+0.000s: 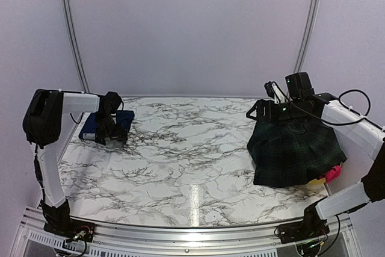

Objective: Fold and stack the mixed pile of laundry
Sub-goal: Move the square folded T-shirt to the corner of the board.

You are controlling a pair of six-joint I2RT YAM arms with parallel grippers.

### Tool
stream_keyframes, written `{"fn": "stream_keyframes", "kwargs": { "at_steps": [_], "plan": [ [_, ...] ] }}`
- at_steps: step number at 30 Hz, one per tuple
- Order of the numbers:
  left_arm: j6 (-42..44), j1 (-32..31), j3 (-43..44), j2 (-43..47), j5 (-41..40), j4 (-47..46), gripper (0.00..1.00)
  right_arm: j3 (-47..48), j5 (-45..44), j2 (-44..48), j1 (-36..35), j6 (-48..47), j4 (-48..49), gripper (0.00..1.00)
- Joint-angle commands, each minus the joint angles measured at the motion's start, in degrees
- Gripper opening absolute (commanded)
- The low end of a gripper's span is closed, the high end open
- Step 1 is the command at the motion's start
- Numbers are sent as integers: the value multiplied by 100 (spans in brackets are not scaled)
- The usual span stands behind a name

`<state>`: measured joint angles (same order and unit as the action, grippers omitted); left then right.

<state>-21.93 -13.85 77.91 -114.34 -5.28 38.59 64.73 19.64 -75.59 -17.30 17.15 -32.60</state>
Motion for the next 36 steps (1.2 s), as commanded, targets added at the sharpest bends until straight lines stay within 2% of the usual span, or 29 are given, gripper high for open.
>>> {"fn": "stream_keyframes", "kwargs": {
  "at_steps": [1,6,11,16,19,25,27,30,36],
  "plan": [
    [208,204,759,-903,-190,-414,98,75,178,117,319,116,-24,99],
    [602,660,1449,-1317,105,-272,96,126,193,158,487,114,-121,99],
    [1129,906,1643,-1328,-105,-38,97,78,145,177,512,131,-125,99],
    [1335,987,1948,-1383,280,47,99,150,16,125,575,29,-285,99],
    [1279,767,2085,-1143,776,59,99,511,-410,115,621,-144,-932,99],
    [1154,-202,2063,-227,1002,159,99,596,-2098,411,649,-222,-2375,99],
    [1056,-445,2065,-94,1093,165,99,441,-2364,408,767,-205,-2419,99],
    [997,-740,2093,11,1187,151,99,184,-2271,162,1186,-256,-1965,99],
    [950,-941,2059,71,1113,153,99,570,-2482,-1066,1343,-432,-1502,95]
  ]
}}
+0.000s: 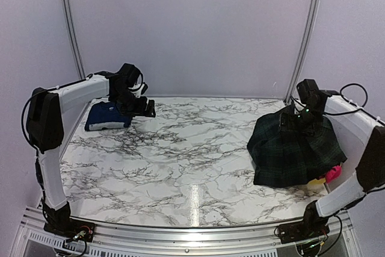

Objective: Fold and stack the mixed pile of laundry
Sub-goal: Move the square folded T-shirt to the corner of the board, then adjust the crumpled skirt in the bin.

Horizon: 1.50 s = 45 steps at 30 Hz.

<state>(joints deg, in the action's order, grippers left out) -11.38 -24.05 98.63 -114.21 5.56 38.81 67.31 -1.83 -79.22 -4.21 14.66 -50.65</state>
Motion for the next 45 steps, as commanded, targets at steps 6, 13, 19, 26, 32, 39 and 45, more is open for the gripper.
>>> {"fn": "stream_keyframes", "kwargs": {
  "at_steps": [6,13,19,26,32,39,45],
  "plan": [
    [-22,123,-158,223,-515,134,99,1033,-561,-1286,44,-418,39,30],
    [-798,783,-325,-224,-608,186,98,2100,-131,-948,-2,-500,-351,0],
    [-792,1296,-512,-622,-893,145,96,3249,745,-802,-282,-610,-370,0],
    [-739,1828,-152,-1294,-945,121,94,4994,1760,-1250,-845,-650,-380,0],
    [-702,2035,174,-1664,-871,102,93,5064,892,-1549,-880,-806,-1049,0],
    [-656,2045,113,-1616,-882,82,93,3211,-638,-976,-703,-897,-1235,0],
    [-593,2045,-119,-1548,-926,41,93,1180,-689,-378,-247,-1311,-406,0]
  ]
}}
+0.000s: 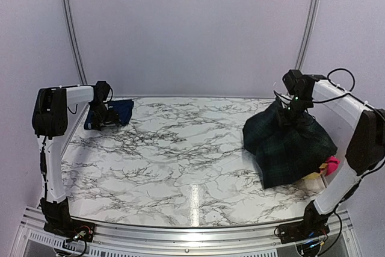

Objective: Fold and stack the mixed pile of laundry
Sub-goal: Adjust the crumpled skirt in the bin.

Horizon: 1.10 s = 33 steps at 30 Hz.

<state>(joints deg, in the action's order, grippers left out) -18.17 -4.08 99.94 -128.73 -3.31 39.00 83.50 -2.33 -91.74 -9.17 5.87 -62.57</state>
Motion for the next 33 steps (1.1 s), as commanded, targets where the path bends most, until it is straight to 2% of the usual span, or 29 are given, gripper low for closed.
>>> {"fn": "stream_keyframes", "kwargs": {
  "at_steps": [1,4,6,8,10,12,15,19,24,29,33],
  "plan": [
    [94,52,-300,-88,-53,12,93,-603,-601,887,282,-443,898,0],
    [153,71,-390,-91,-134,-7,93,-889,-447,815,315,-491,1055,3],
    [184,109,-383,-108,-167,-7,93,-887,-390,748,319,-440,968,37],
    [223,168,-356,-145,-199,-7,93,-808,-393,819,319,-339,905,62],
    [245,235,-328,-184,-200,-7,93,-640,-405,886,319,-258,780,72],
    [273,290,-326,-188,-189,-2,93,-426,-359,916,315,-176,633,74],
    [320,345,-326,-195,-204,-7,93,-273,-184,887,320,-122,635,70],
    [349,364,-326,-222,-198,-6,93,-239,-109,598,319,-96,654,57],
    [336,578,-326,-249,-163,-2,93,-351,-113,370,344,-107,759,53],
    [346,661,-298,-296,-160,-13,93,-293,74,187,375,-151,757,31],
    [334,760,-240,-303,-114,-11,93,-189,145,152,381,-182,651,0]
  ]
}}
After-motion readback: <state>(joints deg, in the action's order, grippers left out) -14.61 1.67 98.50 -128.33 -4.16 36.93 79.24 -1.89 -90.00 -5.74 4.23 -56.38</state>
